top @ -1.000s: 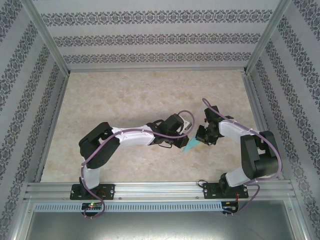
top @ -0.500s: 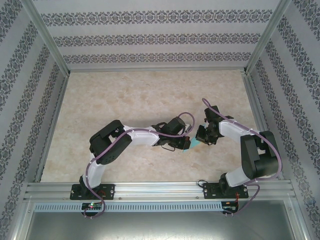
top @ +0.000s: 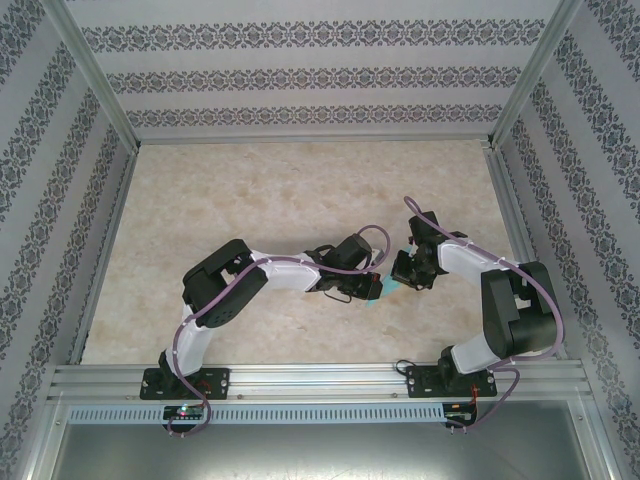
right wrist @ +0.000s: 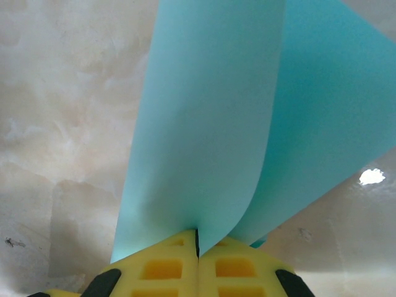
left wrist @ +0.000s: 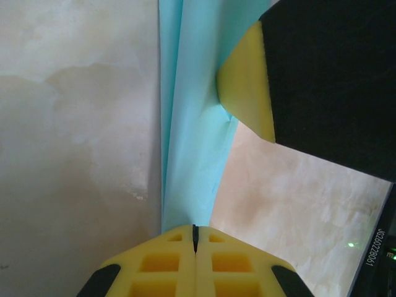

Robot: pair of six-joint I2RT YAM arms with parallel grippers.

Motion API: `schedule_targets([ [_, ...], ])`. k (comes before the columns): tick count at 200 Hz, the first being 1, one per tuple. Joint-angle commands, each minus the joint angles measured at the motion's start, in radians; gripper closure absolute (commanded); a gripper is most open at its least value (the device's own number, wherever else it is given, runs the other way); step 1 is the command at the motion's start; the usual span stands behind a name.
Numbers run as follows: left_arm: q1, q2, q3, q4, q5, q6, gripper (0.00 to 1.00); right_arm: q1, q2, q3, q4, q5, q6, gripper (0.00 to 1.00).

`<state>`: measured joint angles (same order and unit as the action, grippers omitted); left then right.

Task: Fold a paper plane with a square sheet of paper (pick it up from the middle)
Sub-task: Fold the wing for the fifth time at the center of the table.

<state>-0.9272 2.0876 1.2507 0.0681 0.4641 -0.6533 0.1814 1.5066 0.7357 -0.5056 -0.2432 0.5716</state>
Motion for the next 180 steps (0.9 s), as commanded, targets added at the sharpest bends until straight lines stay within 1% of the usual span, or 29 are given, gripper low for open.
schedule_targets([
  [1, 0.002, 0.041, 0.024, -0.024, -0.009, 0.046, 0.96, 0.009, 0.003, 0.002, -0.022, 0.035, -0.005, 0.95],
  [11, -0.002, 0.052, 0.026, -0.041, -0.021, 0.062, 0.96, 0.009, 0.002, 0.001, -0.019, 0.032, -0.004, 0.94],
  [34, -0.011, 0.074, 0.025, -0.087, -0.059, 0.102, 0.97, 0.006, -0.006, 0.003, -0.01, 0.009, 0.001, 0.9],
  [58, -0.017, 0.094, 0.005, -0.106, -0.089, 0.128, 0.97, 0.005, -0.029, 0.009, -0.008, -0.018, 0.005, 0.83],
  [72, -0.018, 0.103, -0.005, -0.119, -0.107, 0.141, 0.97, 0.002, -0.048, 0.012, -0.023, -0.022, 0.002, 0.79],
  [116, -0.017, 0.107, -0.03, -0.132, -0.159, 0.167, 0.97, -0.038, -0.134, 0.008, -0.113, -0.023, -0.047, 0.73],
  [156, -0.016, 0.111, -0.031, -0.131, -0.169, 0.174, 0.97, -0.059, -0.249, -0.026, -0.191, -0.042, -0.059, 0.72],
  [180, -0.018, 0.112, -0.03, -0.126, -0.165, 0.179, 0.97, -0.061, -0.295, -0.042, -0.167, -0.15, -0.034, 0.78],
])
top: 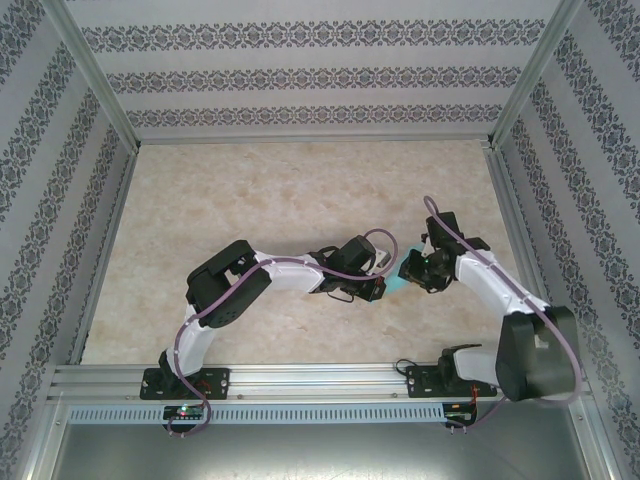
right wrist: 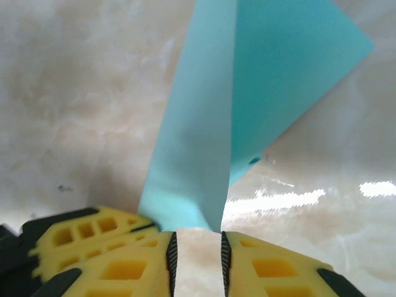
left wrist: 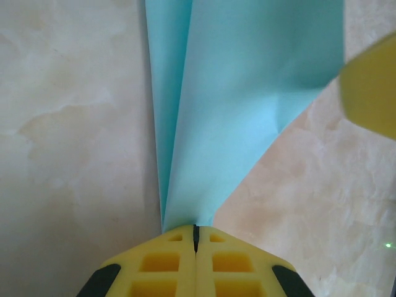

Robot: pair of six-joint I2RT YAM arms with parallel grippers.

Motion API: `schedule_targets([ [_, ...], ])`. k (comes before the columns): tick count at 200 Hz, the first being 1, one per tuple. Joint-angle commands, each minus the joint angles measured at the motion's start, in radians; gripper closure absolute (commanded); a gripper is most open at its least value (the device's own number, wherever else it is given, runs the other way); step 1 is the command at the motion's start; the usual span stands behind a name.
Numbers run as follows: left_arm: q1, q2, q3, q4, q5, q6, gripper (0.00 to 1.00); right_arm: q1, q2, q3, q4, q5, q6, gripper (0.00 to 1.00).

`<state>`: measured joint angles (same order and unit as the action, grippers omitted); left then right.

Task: Fold a paper plane with a square sheet of paper (pick it up from the middle)
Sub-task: Fold the wing for the fifth time at the center of the table.

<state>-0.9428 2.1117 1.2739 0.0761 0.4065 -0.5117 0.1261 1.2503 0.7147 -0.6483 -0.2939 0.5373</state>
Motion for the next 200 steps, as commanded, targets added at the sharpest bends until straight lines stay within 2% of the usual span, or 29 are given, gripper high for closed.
schedule_targets([
  [1, -0.002, 0.088, -0.052, -0.134, -0.107, 0.038, 0.97, -0.005, -0.039, -0.023, -0.019, -0.105, 0.003, 0.78],
  [23, -0.002, 0.091, -0.054, -0.129, -0.1, 0.039, 0.97, 0.006, -0.049, -0.063, 0.116, -0.2, 0.103, 0.88],
  [67, -0.001, 0.081, -0.076, -0.113, -0.091, 0.034, 0.97, 0.016, 0.006, -0.129, 0.351, -0.202, 0.257, 0.99],
  [140, -0.002, 0.048, -0.101, -0.09, -0.076, 0.026, 0.97, 0.013, 0.182, -0.171, 0.549, -0.221, 0.274, 1.0],
  [200, -0.001, 0.021, -0.102, -0.077, -0.052, 0.011, 0.96, 0.013, 0.239, -0.198, 0.502, -0.136, 0.228, 1.0],
])
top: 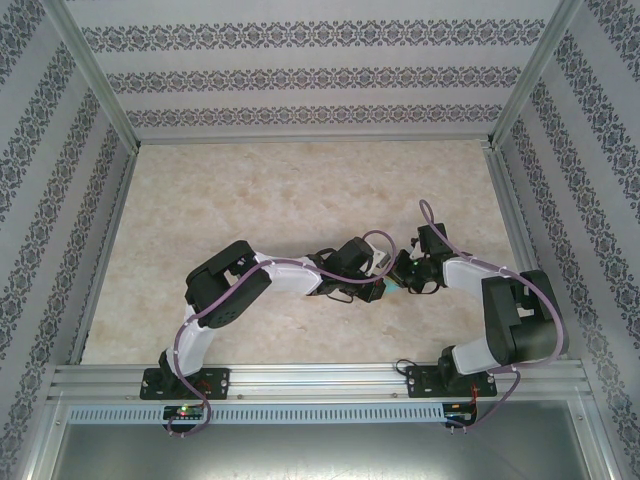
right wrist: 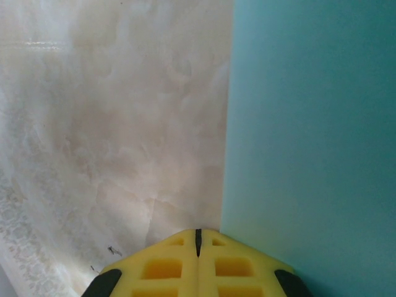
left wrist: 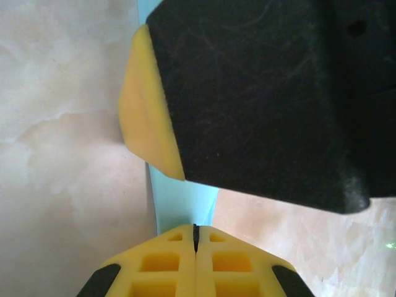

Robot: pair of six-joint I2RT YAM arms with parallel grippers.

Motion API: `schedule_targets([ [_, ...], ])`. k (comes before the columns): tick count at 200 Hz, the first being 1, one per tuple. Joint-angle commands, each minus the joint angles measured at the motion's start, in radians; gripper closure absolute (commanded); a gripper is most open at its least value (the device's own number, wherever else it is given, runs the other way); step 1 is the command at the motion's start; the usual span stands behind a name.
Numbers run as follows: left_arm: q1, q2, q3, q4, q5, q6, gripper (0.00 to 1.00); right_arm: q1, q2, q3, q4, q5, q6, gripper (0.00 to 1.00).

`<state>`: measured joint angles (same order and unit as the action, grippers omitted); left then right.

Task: Fold a paper plane with a square sheet of paper (pick it up from the middle)
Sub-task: Fold the wing for the fifth time at the center of the table.

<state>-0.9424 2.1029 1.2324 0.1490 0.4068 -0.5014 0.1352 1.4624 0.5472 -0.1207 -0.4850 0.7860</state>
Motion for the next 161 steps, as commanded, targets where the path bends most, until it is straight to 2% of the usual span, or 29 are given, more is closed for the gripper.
schedule_targets([
  [1, -0.002, 0.03, -0.06, -0.149, -0.05, 0.0, 0.96, 0.004, 0.027, -0.03, -0.026, 0.055, -0.021, 1.0],
  [45, -0.002, -0.024, -0.059, -0.153, 0.01, -0.006, 0.95, 0.023, 0.029, -0.023, -0.042, 0.088, -0.007, 1.0],
  [72, -0.001, -0.047, -0.069, -0.202, 0.001, 0.028, 0.95, 0.031, 0.027, -0.048, -0.012, 0.092, 0.014, 1.0],
  [122, -0.002, -0.07, -0.157, -0.18, 0.031, 0.031, 0.95, 0.065, 0.034, -0.123, 0.094, 0.089, 0.075, 1.0],
  [161, -0.002, -0.152, -0.172, -0.175, 0.064, 0.011, 0.95, 0.083, 0.052, -0.139, 0.112, 0.115, 0.088, 1.0],
])
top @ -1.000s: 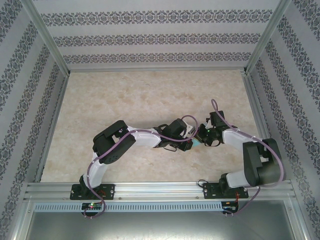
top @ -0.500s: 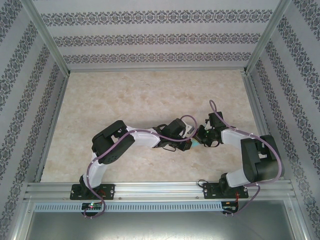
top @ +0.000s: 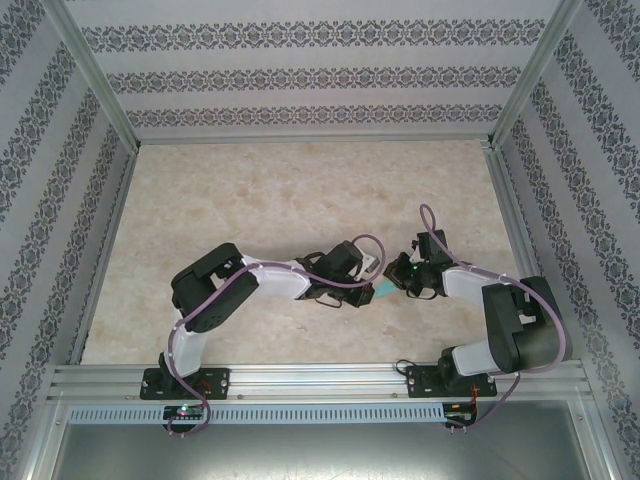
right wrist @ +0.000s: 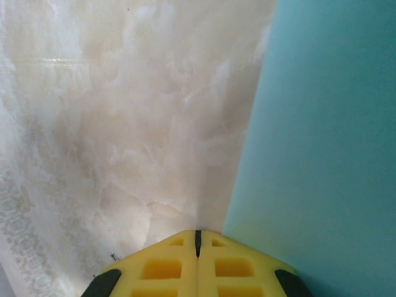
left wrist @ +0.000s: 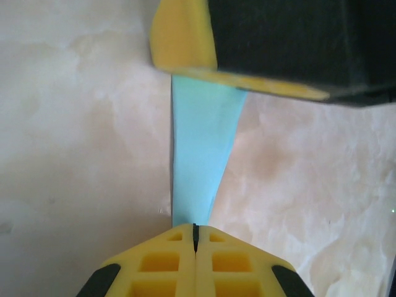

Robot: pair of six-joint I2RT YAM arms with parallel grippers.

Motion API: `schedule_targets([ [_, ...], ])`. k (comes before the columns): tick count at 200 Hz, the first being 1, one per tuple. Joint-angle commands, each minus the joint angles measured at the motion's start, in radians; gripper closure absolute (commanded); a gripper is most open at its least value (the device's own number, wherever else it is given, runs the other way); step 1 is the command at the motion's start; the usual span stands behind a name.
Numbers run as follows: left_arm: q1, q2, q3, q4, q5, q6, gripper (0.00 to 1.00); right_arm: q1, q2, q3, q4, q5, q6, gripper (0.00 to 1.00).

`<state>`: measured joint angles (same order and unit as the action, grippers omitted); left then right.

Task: Fold a paper plane with a square sheet of paper (pick it up from the middle)
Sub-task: Fold the wing for the fifth time at the center of the table.

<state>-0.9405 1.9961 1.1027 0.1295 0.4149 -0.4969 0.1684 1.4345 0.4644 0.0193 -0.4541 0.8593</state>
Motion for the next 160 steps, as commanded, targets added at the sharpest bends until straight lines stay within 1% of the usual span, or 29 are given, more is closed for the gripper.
schedule_targets([
  [1, -0.004, -0.048, -0.043, -0.156, 0.056, 0.005, 0.95, 0.049, 0.08, -0.056, -0.028, 0.085, 0.015, 1.0],
  [37, 0.003, -0.127, -0.015, -0.142, 0.047, -0.022, 0.96, 0.05, 0.063, -0.047, -0.066, 0.099, -0.004, 1.0],
  [64, 0.017, -0.132, 0.012, -0.059, 0.036, -0.08, 0.98, 0.056, 0.062, -0.048, -0.063, 0.094, -0.005, 1.0],
  [99, 0.034, -0.042, 0.078, 0.015, 0.067, -0.134, 0.99, 0.058, 0.052, -0.059, -0.041, 0.078, 0.002, 1.0],
  [134, 0.037, 0.058, 0.141, 0.023, 0.069, -0.145, 1.0, 0.059, 0.032, -0.061, -0.044, 0.073, 0.0, 1.0],
  [160, 0.037, 0.096, 0.156, 0.028, 0.076, -0.146, 1.0, 0.059, 0.033, -0.062, -0.039, 0.066, 0.0, 1.0],
])
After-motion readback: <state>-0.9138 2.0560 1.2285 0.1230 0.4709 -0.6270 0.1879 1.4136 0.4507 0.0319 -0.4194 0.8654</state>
